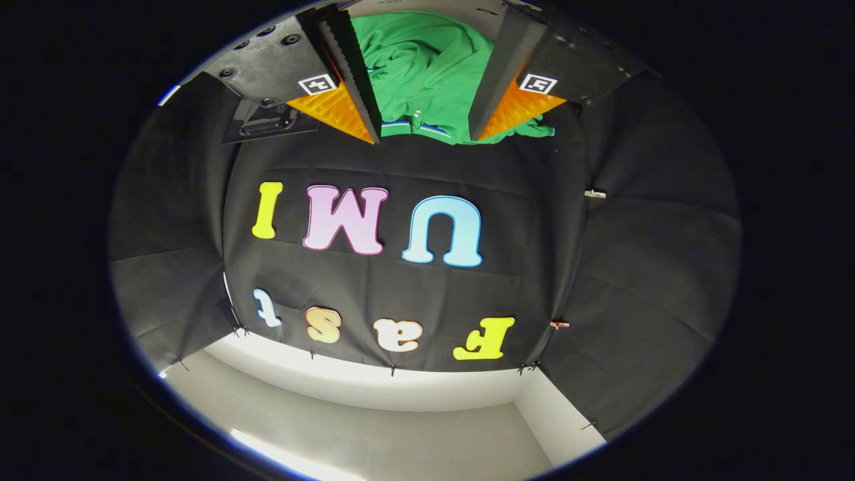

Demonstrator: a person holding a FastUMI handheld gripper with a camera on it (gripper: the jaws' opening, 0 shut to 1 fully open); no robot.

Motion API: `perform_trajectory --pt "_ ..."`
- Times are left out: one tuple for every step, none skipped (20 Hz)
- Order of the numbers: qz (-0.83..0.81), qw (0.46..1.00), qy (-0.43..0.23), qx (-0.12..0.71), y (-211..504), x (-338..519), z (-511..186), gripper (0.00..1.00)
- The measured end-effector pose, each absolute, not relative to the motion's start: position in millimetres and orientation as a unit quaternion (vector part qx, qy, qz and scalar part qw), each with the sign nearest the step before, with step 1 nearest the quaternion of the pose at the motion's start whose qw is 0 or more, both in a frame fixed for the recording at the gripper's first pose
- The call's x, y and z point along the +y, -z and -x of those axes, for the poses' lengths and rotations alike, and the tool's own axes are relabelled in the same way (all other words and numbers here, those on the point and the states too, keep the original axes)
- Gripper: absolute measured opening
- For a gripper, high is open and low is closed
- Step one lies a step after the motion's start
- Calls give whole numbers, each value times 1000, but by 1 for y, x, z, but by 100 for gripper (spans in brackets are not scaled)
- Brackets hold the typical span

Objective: Put the clothes into the washing machine and then close the washing machine lid.

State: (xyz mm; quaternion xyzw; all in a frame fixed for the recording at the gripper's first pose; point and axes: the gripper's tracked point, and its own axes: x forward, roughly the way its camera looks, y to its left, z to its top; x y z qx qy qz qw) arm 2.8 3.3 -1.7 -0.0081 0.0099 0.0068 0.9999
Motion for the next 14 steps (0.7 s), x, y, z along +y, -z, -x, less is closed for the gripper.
perform_trajectory --pt "8 1000 -3 12 2 1 -5 84" --pt "7 1000 0 14 2 -2 -8 83" --pt "5 1000 2 19 3 -4 -13 83" --pt "3 1000 4 28 6 -5 -17 83" --pt "0 999 3 41 10 -6 -23 83" --pt "-2 998 1 58 15 -4 -28 83" --pt "-3 997 -2 81 22 -4 -36 84" --pt "-5 995 -5 100 27 -3 -42 84" --pt "-10 993 -8 118 32 -2 -50 84" --pt "-14 991 -9 134 36 -2 -59 84" --pt "-18 988 -13 153 41 -1 -68 84" --pt "-21 984 -17 173 48 2 -79 83" --pt "-20 980 -18 198 57 2 -89 84" --pt "-17 974 -13 225 67 -2 -96 83"
